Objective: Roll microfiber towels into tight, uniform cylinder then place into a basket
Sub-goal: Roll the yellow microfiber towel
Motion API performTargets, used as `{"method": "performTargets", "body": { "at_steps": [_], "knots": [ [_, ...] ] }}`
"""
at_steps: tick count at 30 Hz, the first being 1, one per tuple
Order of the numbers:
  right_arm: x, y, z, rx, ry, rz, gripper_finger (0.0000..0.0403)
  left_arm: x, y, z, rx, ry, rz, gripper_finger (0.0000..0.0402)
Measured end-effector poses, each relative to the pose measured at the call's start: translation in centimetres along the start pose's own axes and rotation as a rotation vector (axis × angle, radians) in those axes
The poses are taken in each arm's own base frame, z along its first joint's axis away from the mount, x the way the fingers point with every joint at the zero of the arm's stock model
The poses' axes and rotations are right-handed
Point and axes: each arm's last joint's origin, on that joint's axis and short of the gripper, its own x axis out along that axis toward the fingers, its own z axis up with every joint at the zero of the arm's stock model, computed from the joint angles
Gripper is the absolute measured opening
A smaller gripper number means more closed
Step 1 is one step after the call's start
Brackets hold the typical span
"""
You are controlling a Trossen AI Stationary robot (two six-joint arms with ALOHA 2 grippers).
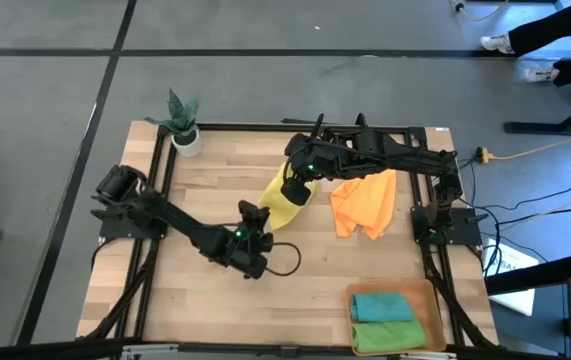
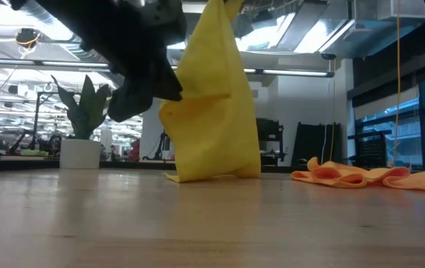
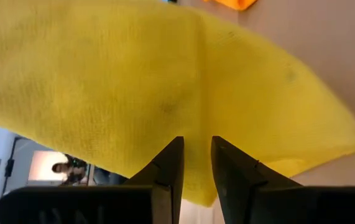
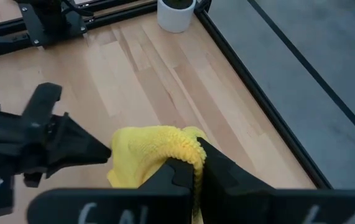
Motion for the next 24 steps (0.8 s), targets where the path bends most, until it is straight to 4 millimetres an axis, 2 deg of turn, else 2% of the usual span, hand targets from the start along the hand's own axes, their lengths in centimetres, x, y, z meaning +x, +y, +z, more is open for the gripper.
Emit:
{"method": "performTargets", "body": {
  "at_steps": [5, 15, 21, 24],
  "knots": [
    [0.0, 0.0, 0.0, 0.000, 0.000, 0.000, 0.0010, 0.7, 0.3, 0.0, -0.005, 0.017, 0.010, 0.0073],
    [0.0, -0.1, 0.0, 0.002, 0.001, -0.002, 0.0010, 0.4, 0.7, 0.5, 0.046, 0.014, 0.129, 0.0073],
    [0.0, -0.1, 0.0, 0.002, 0.000, -0.002, 0.0010, 1.4, 1.1, 0.3, -0.014, 0.035, 0.119, 0.0073],
    [0.1, -0.2, 0.1, 0.005, 0.001, -0.004, 0.0010, 2.0, 0.9, 0.2, -0.017, 0.026, 0.004, 0.0073]
  ]
}}
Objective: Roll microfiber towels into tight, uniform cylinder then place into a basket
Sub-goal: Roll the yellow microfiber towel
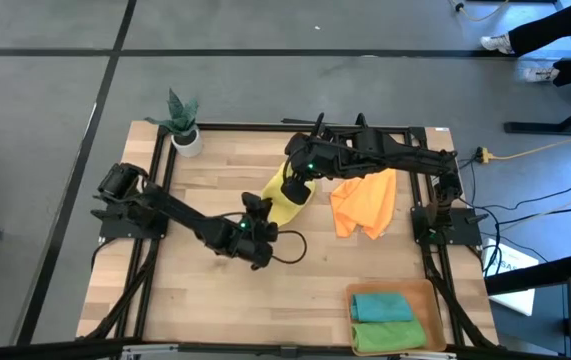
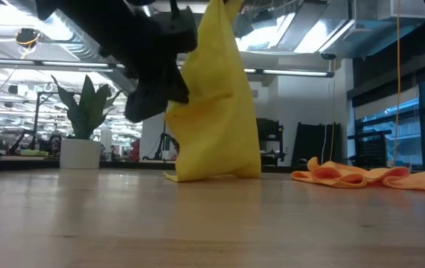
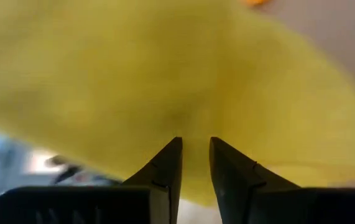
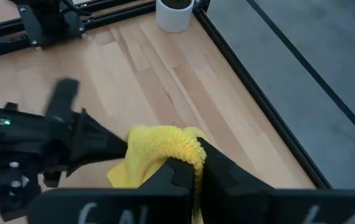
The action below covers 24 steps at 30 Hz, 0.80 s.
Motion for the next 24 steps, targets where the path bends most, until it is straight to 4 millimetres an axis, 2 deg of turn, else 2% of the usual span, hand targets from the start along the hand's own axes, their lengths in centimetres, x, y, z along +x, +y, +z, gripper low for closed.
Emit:
{"method": "performTargets", "body": {
  "at_steps": [3, 8, 12, 17, 24],
  "knots": [
    [0.0, 0.0, 0.0, 0.004, 0.000, -0.001, 0.0010, 0.1, -0.5, -0.2, -0.006, -0.022, -0.102, 0.0073],
    [0.0, 0.0, 0.0, 0.002, 0.000, -0.001, 0.0010, 0.3, -0.8, -1.2, 0.001, 0.009, 0.033, 0.0073],
    [0.0, 0.0, 0.0, 0.000, 0.000, -0.001, 0.0010, 0.4, -1.4, -1.8, 0.009, 0.006, 0.010, 0.0073],
    [0.0, 0.0, 0.0, 0.000, 0.000, -0.001, 0.0010, 0.7, -1.7, -2.7, -0.023, 0.017, 0.106, 0.0073],
    [0.0, 0.1, 0.5, 0.028, -0.049, 0.018, 0.0010, 1.8, -1.9, -3.8, -0.052, 0.042, 0.130, 0.0073]
  ]
}}
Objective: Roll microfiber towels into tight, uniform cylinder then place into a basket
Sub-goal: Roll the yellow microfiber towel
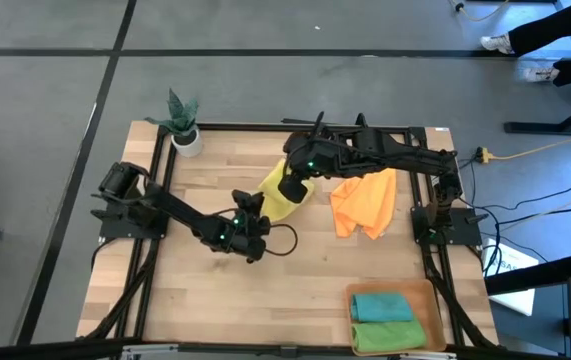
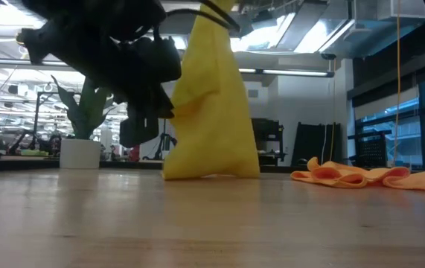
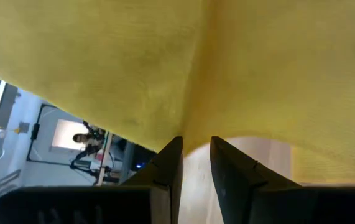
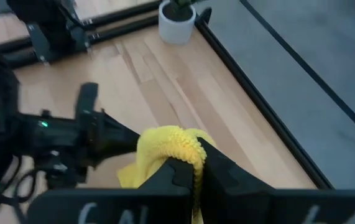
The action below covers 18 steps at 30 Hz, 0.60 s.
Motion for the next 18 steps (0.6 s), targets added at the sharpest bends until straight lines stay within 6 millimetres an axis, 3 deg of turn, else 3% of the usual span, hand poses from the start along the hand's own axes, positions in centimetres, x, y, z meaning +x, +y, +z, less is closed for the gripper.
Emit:
{"method": "performTargets", "body": {
  "at_steps": [18],
  "knots": [
    [0.7, -1.4, 1.2, 0.068, -0.041, 0.050, 0.0010, 0.7, 0.5, -0.1, -0.021, 0.039, 0.108, 0.0073]
  ]
}}
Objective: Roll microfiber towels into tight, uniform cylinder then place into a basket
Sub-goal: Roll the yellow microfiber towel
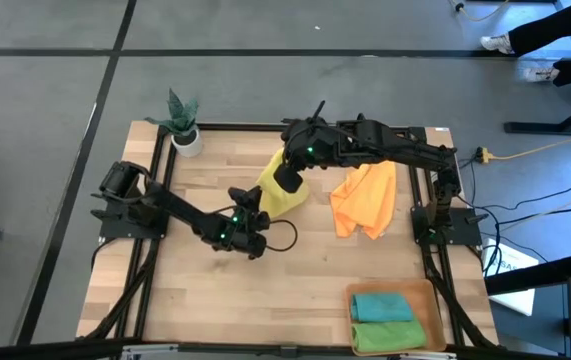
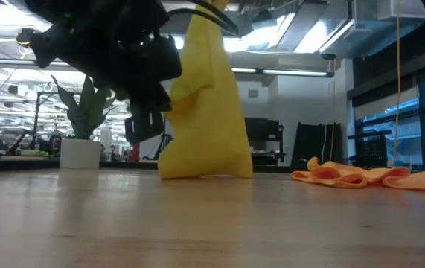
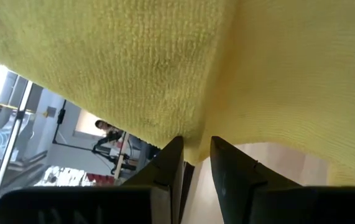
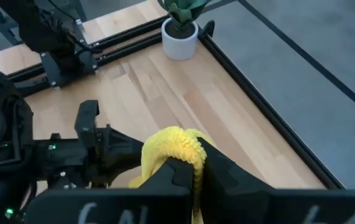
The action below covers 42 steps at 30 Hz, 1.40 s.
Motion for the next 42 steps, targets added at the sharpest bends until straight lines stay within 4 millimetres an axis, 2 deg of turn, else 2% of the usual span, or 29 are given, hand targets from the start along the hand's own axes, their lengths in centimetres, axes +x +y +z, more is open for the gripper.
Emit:
{"method": "performTargets", "body": {
  "at_steps": [15, 25, 36, 42],
  "knots": [
    [0.0, 0.2, 0.4, 0.005, -0.029, 0.041, 0.0010, 2.2, 0.7, 0.3, -0.078, 0.045, 0.015, 0.0072],
    [0.0, 0.2, 0.4, -0.014, -0.031, 0.041, 0.0010, 2.3, 1.6, 1.9, -0.091, 0.016, 0.072, 0.0072],
    [0.0, 0.2, 0.4, -0.018, -0.031, 0.041, 0.0010, 2.1, 1.6, 1.9, -0.085, 0.027, 0.103, 0.0072],
    [0.0, 0.2, 0.4, -0.018, -0.031, 0.041, 0.0010, 2.5, 1.3, 2.1, -0.032, -0.060, -0.061, 0.0072]
  ]
}}
